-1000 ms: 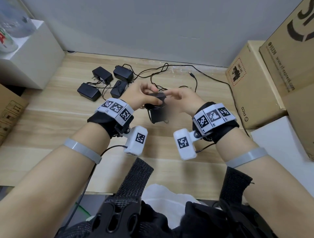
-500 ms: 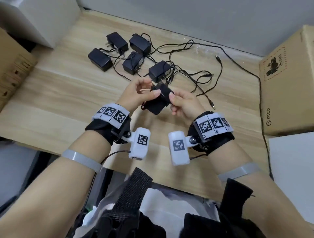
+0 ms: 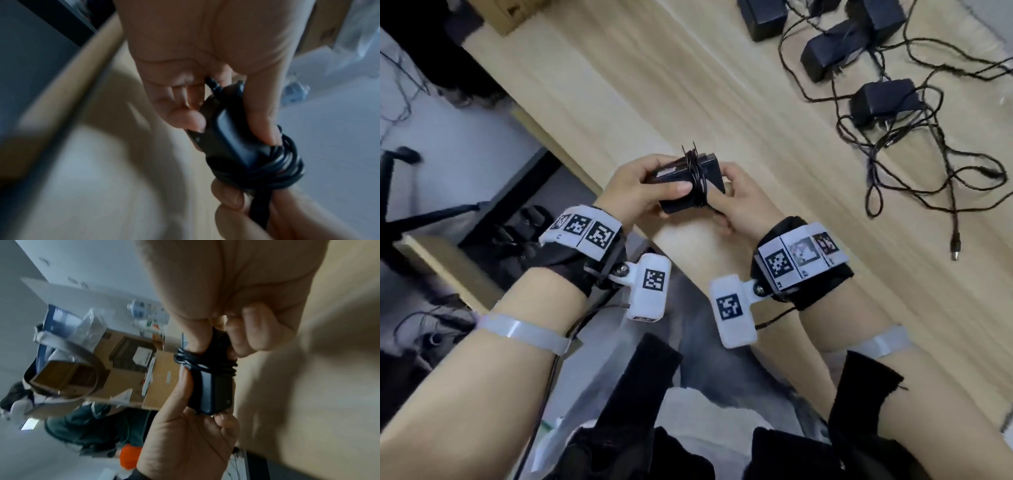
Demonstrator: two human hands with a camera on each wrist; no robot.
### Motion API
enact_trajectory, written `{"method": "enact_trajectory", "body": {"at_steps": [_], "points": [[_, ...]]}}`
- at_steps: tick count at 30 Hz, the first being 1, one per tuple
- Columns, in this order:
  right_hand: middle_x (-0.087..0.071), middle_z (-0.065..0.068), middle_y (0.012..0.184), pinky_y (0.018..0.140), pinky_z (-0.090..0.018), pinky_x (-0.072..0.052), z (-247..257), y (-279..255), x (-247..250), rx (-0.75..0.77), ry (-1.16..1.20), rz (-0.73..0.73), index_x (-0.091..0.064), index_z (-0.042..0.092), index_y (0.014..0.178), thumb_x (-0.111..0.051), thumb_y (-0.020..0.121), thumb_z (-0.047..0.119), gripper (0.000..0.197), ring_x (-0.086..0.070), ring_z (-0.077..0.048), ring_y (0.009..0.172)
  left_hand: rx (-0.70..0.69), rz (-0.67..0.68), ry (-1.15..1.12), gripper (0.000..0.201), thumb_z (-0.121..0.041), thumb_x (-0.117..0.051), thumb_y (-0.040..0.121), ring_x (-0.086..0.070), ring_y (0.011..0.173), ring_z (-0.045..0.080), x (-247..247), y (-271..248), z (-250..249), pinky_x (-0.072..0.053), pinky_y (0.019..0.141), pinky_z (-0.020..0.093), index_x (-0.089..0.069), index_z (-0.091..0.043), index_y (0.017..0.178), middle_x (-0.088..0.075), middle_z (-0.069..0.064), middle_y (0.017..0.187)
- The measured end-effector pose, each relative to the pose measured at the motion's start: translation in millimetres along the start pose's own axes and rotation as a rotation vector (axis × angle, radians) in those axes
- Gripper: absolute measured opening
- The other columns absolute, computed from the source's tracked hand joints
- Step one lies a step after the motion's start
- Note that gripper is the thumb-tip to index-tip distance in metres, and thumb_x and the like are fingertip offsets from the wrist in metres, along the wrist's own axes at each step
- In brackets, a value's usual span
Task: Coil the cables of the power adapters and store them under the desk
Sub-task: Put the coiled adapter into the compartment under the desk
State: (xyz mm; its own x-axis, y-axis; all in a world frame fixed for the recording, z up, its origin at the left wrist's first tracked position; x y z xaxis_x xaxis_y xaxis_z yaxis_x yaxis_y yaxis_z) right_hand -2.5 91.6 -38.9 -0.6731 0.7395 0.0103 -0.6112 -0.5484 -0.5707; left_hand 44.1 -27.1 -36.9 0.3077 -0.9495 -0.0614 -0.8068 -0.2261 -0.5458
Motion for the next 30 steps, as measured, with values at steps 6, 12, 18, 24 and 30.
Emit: {"method": "enact_trajectory", "body": {"at_steps": [6,12,18,24,30], "points": [[-0.043,0.002,0.064,0.04,-0.021,-0.029,-10,27,-111,-0.007,-0.094,0.155,-0.045,0.021,0.102,-0.052,0.094,0.025,0.012,-0.038,-0.003,0.039,0.026,-0.194,-0.174,0.029,-0.015,-0.067,0.064,-0.061,0.063,0.007,105,-39,53,-0.046,0.05,0.018,-0.063,-0.024,0.092,-0.067,-0.011,0.073],[-0.043,0.009,0.066,0.035,-0.008,-0.028,-61,60,-211,-0.09,-0.187,0.272,-0.043,0.028,0.087,-0.051,0.094,0.025,0.011,-0.043,0.007,0.033,0.098,-0.373,-0.258,0.028,-0.02,-0.071,0.069,-0.06,0.068,0.008,191,-67,128,-0.045,0.05,0.016,-0.062,-0.025,0.095,-0.065,-0.011,0.077],[-0.036,0.001,0.06,0.029,-0.011,-0.021,-142,106,-270,-0.341,-0.164,0.236,-0.04,0.021,0.085,-0.046,0.096,0.018,0.013,-0.026,0.001,0.024,0.153,-0.762,-0.165,0.032,-0.002,-0.06,0.085,-0.058,0.072,-0.005,279,-90,206,-0.047,0.066,0.01,-0.054,-0.007,0.116,-0.06,-0.007,0.091],[-0.036,-0.003,0.062,0.03,-0.015,-0.024,-199,164,-292,-0.433,-0.348,0.16,-0.041,0.016,0.085,-0.046,0.096,0.021,0.013,-0.032,-0.005,0.029,0.191,-1.187,0.109,0.06,-0.007,-0.065,0.08,-0.039,0.125,0.006,350,-133,249,-0.03,0.108,0.021,-0.037,-0.015,0.132,-0.039,0.002,0.13],[-0.04,0.0,0.068,0.05,-0.024,-0.03,-212,200,-312,-0.41,-0.425,0.117,-0.04,0.011,0.098,-0.047,0.095,0.022,0.013,-0.036,-0.012,0.052,0.375,-1.04,-0.051,0.088,-0.019,-0.059,0.076,-0.029,0.138,0.023,349,-126,307,-0.03,0.113,0.043,-0.011,-0.013,0.149,-0.027,0.008,0.15]]}}
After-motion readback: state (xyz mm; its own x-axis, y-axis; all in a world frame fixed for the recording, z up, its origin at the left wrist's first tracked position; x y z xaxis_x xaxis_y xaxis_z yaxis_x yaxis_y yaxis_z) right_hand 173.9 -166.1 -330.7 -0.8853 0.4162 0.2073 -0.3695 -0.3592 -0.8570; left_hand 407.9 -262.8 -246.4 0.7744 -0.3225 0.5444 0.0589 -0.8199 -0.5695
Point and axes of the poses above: each hand's wrist, its own y-axis towards the middle knuckle, its own x-axis out of the back of the hand, z = x × y, the point moved 8 cm from there along y, towards the middle knuckle
